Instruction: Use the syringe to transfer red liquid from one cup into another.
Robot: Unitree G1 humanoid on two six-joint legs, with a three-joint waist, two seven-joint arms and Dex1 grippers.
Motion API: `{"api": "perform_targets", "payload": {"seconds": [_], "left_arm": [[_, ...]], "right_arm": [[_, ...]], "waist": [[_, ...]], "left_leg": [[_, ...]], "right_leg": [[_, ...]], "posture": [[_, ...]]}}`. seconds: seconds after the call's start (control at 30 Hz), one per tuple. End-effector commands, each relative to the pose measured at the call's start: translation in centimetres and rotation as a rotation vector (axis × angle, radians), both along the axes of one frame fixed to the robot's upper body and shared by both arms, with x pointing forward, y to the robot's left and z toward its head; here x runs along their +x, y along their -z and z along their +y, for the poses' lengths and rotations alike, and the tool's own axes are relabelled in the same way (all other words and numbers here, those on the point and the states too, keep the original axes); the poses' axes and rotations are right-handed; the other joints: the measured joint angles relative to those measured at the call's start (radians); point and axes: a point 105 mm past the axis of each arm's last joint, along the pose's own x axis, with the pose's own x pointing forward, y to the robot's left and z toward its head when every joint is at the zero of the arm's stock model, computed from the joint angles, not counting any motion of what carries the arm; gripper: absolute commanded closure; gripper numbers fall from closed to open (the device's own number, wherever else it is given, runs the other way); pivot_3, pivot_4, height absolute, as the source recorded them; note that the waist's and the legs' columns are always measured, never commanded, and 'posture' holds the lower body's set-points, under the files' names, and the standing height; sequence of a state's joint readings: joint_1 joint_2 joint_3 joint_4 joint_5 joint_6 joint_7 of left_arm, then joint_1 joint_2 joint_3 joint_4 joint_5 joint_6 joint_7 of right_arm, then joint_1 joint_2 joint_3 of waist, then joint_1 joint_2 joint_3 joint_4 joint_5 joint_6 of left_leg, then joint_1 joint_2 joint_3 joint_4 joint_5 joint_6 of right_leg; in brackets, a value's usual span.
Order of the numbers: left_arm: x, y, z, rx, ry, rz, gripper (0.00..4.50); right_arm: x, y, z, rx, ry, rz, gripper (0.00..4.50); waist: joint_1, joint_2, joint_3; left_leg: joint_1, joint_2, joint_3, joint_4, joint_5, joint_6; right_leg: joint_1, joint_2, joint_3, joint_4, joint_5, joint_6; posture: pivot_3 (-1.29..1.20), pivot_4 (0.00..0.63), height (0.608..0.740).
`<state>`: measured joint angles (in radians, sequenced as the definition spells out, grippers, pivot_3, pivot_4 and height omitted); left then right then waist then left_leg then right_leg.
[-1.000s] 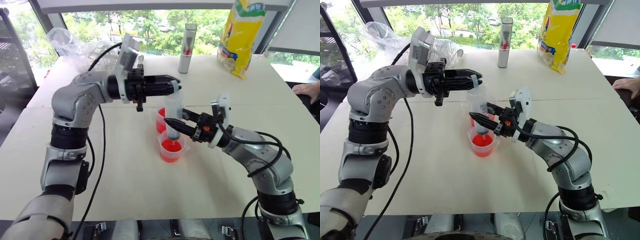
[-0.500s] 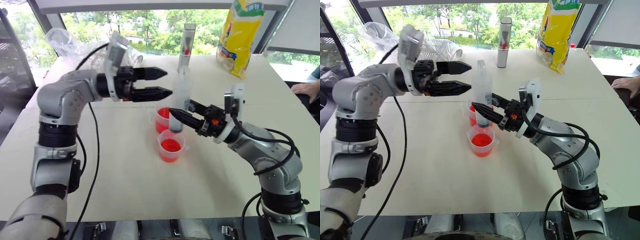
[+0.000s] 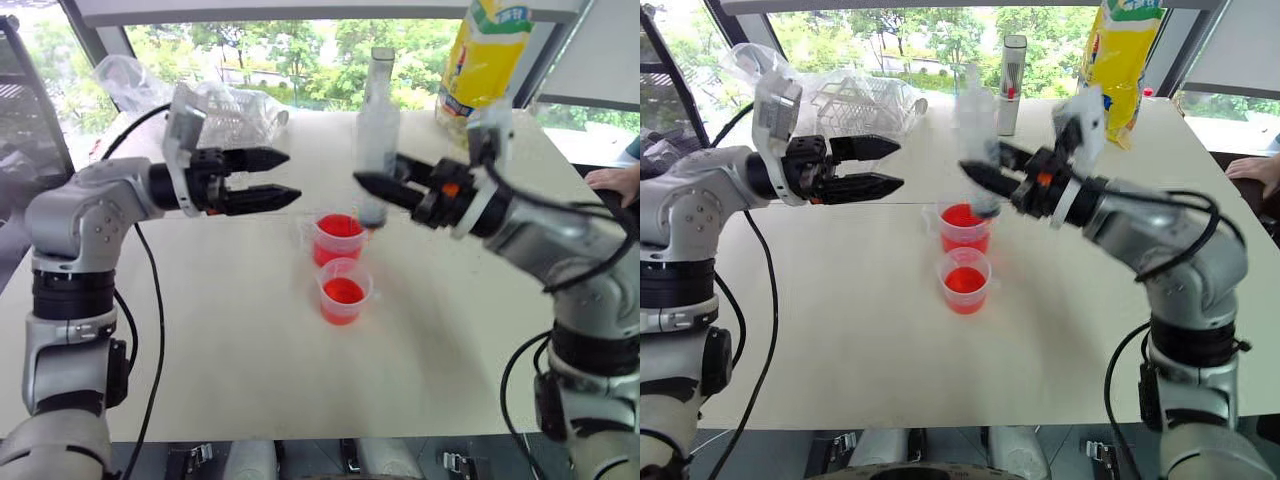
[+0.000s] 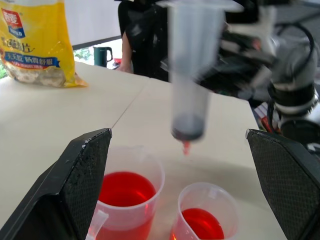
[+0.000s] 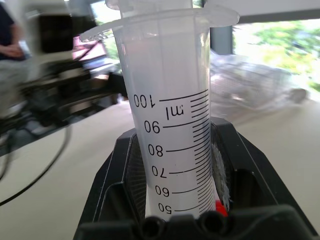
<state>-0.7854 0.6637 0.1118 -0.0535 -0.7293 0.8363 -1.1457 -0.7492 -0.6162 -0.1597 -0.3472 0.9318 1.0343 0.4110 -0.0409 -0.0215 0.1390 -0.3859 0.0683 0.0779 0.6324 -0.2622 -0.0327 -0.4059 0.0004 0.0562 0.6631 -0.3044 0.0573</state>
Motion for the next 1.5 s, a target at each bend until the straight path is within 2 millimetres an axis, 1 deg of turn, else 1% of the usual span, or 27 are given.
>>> {"api": "perform_targets", "payload": {"seconds": [0.03,0.1,0.17,0.2,0.27,0.3,0.33,0.4,0.43,0.67,0.87,0.93,0.97,1.07,1.13,1.2,1.27,1.3,1.37,1.43,1.5], "left_arm": [[-0.8,-0.8,0.0,-0.015,-0.006,-0.067,0.07],[-1.0,-0.4,0.1,-0.007,-0.017,-0.067,0.07],[-1.1,-0.1,0.1,-0.003,-0.025,-0.066,0.07],[-1.2,0.1,0.2,-0.002,-0.029,-0.063,0.07],[-1.5,0.5,0.4,0.006,-0.039,-0.059,0.07],[-1.6,0.7,0.4,0.009,-0.045,-0.056,0.07],[-1.6,0.8,0.5,0.010,-0.049,-0.054,0.07],[-1.7,1.2,0.6,0.028,-0.067,-0.055,0.07],[-1.7,1.4,0.6,0.039,-0.074,-0.056,0.07],[-1.9,1.5,0.5,0.040,-0.078,-0.054,0.07],[-1.9,1.5,0.3,0.045,-0.078,-0.060,0.07],[-1.9,1.5,0.3,0.055,-0.077,-0.063,0.00],[-1.9,1.6,0.3,0.058,-0.077,-0.063,0.00],[-2.0,1.6,0.3,0.060,-0.074,-0.059,0.00],[-2.0,1.7,0.3,0.064,-0.074,-0.057,0.00],[-2.1,1.9,0.4,0.067,-0.076,-0.054,0.00],[-2.2,2.0,0.6,0.071,-0.079,-0.047,0.00],[-2.3,2.1,0.7,0.073,-0.082,-0.043,0.00],[-2.5,2.2,1.0,0.077,-0.090,-0.037,0.00],[-2.6,2.4,1.4,0.085,-0.105,-0.032,0.00],[-2.7,2.7,1.9,0.100,-0.122,-0.022,0.00]], "right_arm": [[1.8,-1.3,-2.4,0.001,0.084,0.123,3.11],[3.0,-0.3,-3.2,-0.060,0.141,0.229,3.11],[3.7,0.7,-3.8,-0.117,0.181,0.308,3.11],[4.0,1.5,-4.1,-0.171,0.207,0.355,3.11],[4.3,3.9,-4.9,-0.280,0.252,0.510,3.11],[4.3,4.8,-5.2,-0.311,0.265,0.559,3.11],[4.3,5.2,-5.4,-0.326,0.270,0.585,3.11],[4.2,8.2,-6.5,-0.416,0.337,0.741,3.11],[4.1,9.2,-6.9,-0.440,0.362,0.791,3.11],[4.3,12.5,-7.7,-0.497,0.413,0.883,3.11],[4.7,14.0,-7.8,-0.499,0.426,0.902,3.11],[4.7,14.3,-7.9,-0.503,0.428,0.905,2.07],[4.7,14.4,-7.9,-0.504,0.427,0.906,1.72],[4.7,14.3,-7.8,-0.509,0.415,0.888,0.11],[4.6,13.7,-7.8,-0.514,0.406,0.863,0.04],[4.4,12.5,-7.8,-0.525,0.381,0.797,0.04],[3.9,10.3,-7.5,-0.527,0.329,0.683,0.04],[3.7,8.9,-7.4,-0.530,0.303,0.596,0.04],[3.2,7.1,-7.4,-0.565,0.268,0.446,0.04],[1.9,5.2,-6.8,-0.565,0.183,0.351,0.04],[-0.2,3.3,-6.0,-0.574,0.069,0.238,0.04]], "waist": [[0.000,0.000,0.000],[0.000,0.000,0.000],[-0.001,0.000,0.000],[-0.002,0.000,0.000],[-0.004,0.000,0.000],[-0.004,0.000,0.000],[-0.003,0.000,0.000],[-0.003,0.000,0.000],[-0.003,0.000,0.000],[-0.002,0.000,0.000],[-0.004,0.000,0.000],[-0.003,0.000,0.000],[-0.003,0.000,0.000],[-0.003,0.000,0.000],[-0.003,0.000,0.000],[-0.002,0.000,0.000],[-0.002,0.001,0.001],[-0.002,0.001,0.001],[-0.002,0.001,0.001],[-0.002,0.001,0.001],[-0.003,0.001,0.001]], "left_leg": [[0.000,0.000,0.001,0.000,0.000,0.000],[0.000,-0.001,0.001,0.000,0.000,0.000],[-0.001,-0.001,0.000,-0.001,0.000,0.000],[-0.001,0.000,0.000,-0.001,0.000,0.000],[-0.002,-0.001,0.001,-0.002,0.000,0.000],[-0.002,0.000,0.001,-0.002,0.000,0.000],[-0.002,0.000,0.001,-0.002,0.000,0.000],[-0.003,0.000,0.001,-0.002,0.000,0.000],[-0.003,0.000,0.001,-0.002,0.000,0.000],[-0.003,-0.001,0.001,-0.001,0.000,0.000],[-0.003,-0.001,0.001,-0.001,0.000,0.000],[-0.003,-0.001,0.001,-0.001,0.000,0.000],[-0.003,-0.001,0.001,-0.001,0.000,0.000],[-0.003,-0.001,0.001,-0.001,0.000,0.000],[-0.003,-0.001,0.001,-0.001,0.000,0.000],[-0.003,-0.001,0.001,-0.001,0.000,0.000],[-0.003,-0.001,0.001,-0.002,0.000,0.000],[-0.003,-0.001,0.001,-0.002,0.000,0.000],[-0.003,-0.001,0.000,-0.002,0.000,0.000],[-0.003,-0.001,0.000,-0.002,0.000,0.000],[-0.003,0.000,0.000,-0.002,0.000,0.000]], "right_leg": [[0.000,0.000,0.000,0.000,0.000,0.000],[0.000,-0.001,0.000,-0.001,0.000,0.000],[-0.001,-0.001,0.000,-0.002,0.000,0.000],[-0.001,-0.001,0.000,-0.002,0.000,0.000],[-0.002,-0.001,0.001,-0.002,0.000,0.000],[-0.003,-0.001,0.002,-0.002,0.000,0.000],[-0.003,-0.001,0.002,-0.002,0.000,0.000],[-0.003,0.000,0.002,-0.002,0.000,0.000],[-0.003,0.000,0.002,-0.002,0.000,0.000],[-0.004,0.000,0.002,-0.002,0.000,0.000],[-0.004,0.000,0.001,-0.002,0.000,0.000],[-0.004,0.001,0.001,-0.002,0.000,0.000],[-0.004,0.001,0.001,-0.002,0.000,0.000],[-0.004,0.001,0.001,-0.002,0.000,0.000],[-0.004,0.001,0.001,-0.002,0.000,0.000],[-0.004,0.001,0.001,-0.002,0.000,0.000],[-0.004,0.001,0.001,-0.002,0.000,0.000],[-0.004,0.000,0.001,-0.002,0.000,0.000],[-0.004,0.000,0.001,-0.002,0.000,0.000],[-0.003,0.001,0.000,-0.003,0.000,0.000],[-0.003,0.001,0.000,-0.003,0.000,0.000]], "posture": [[0.00,0.150,0.740],[0.00,0.150,0.740],[0.00,0.150,0.740],[0.00,0.150,0.740],[0.00,0.150,0.740],[0.00,0.150,0.740],[0.00,0.150,0.740],[0.00,0.150,0.740],[0.00,0.150,0.740],[0.00,0.150,0.740],[0.00,0.150,0.740],[0.00,0.150,0.740],[0.00,0.150,0.740],[0.00,0.150,0.740],[0.00,0.150,0.740],[0.00,0.150,0.740],[0.00,0.150,0.740],[0.00,0.150,0.740],[0.00,0.150,0.740],[0.00,0.150,0.740],[0.00,0.150,0.740]]}}
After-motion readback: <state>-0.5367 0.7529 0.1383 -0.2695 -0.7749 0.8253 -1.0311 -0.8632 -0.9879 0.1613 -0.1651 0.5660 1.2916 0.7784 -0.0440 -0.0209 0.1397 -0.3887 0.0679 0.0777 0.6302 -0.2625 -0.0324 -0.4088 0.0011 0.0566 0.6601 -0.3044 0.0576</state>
